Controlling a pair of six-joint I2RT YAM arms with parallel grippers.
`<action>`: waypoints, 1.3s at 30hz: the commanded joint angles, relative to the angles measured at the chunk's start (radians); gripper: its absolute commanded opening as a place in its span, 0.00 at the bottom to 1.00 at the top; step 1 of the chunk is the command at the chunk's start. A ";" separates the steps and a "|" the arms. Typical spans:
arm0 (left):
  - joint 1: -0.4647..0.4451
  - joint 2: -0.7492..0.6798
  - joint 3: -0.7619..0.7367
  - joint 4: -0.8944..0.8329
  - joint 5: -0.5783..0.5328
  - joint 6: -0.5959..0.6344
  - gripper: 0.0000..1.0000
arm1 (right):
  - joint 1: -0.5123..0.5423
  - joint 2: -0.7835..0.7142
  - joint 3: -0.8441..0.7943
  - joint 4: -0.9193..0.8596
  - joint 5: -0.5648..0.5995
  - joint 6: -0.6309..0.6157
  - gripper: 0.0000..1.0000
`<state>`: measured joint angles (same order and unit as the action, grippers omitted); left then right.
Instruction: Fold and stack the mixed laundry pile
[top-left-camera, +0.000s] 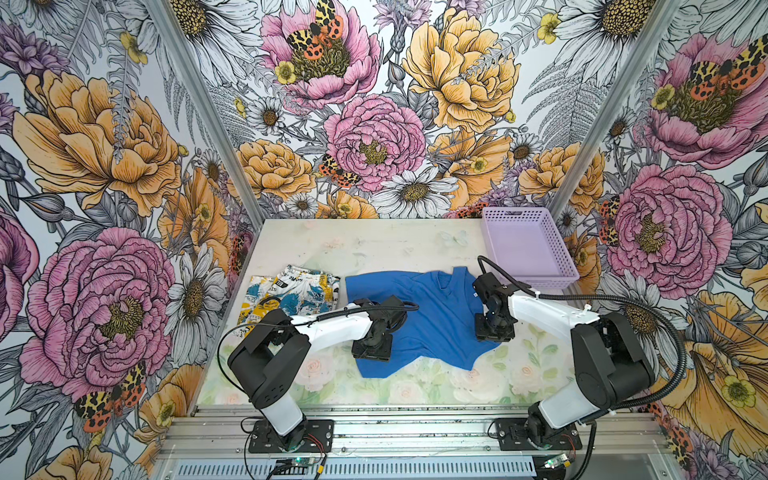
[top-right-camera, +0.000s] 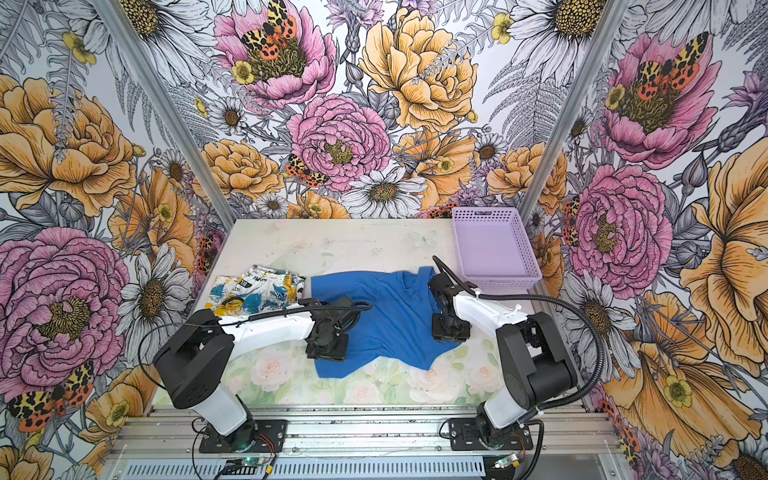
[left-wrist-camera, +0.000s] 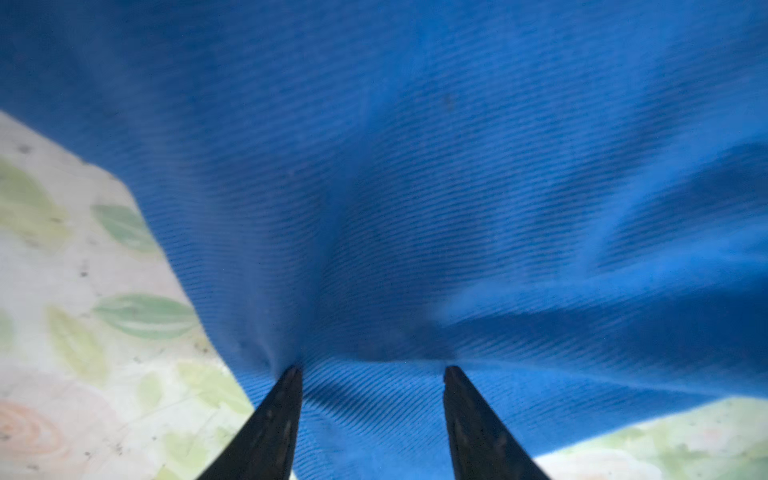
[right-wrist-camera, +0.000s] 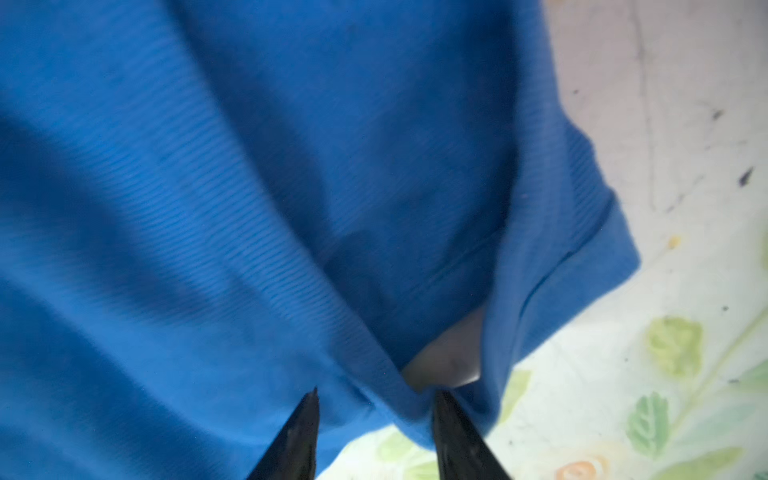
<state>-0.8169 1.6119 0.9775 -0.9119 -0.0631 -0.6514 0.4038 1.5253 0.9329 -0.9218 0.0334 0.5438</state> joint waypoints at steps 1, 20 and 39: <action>-0.017 -0.117 0.008 -0.024 -0.042 -0.087 0.61 | 0.062 -0.036 0.074 -0.041 0.002 0.059 0.47; -0.011 -0.401 -0.382 0.258 0.075 -0.375 0.51 | 0.162 -0.060 0.056 0.004 -0.033 0.057 0.47; 0.170 -0.254 0.003 0.060 0.154 -0.086 0.08 | 0.044 0.032 0.174 0.005 -0.046 -0.079 0.48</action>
<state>-0.6968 1.2980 0.9119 -0.8108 0.0425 -0.8627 0.4728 1.5280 1.0546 -0.9344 -0.0040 0.5186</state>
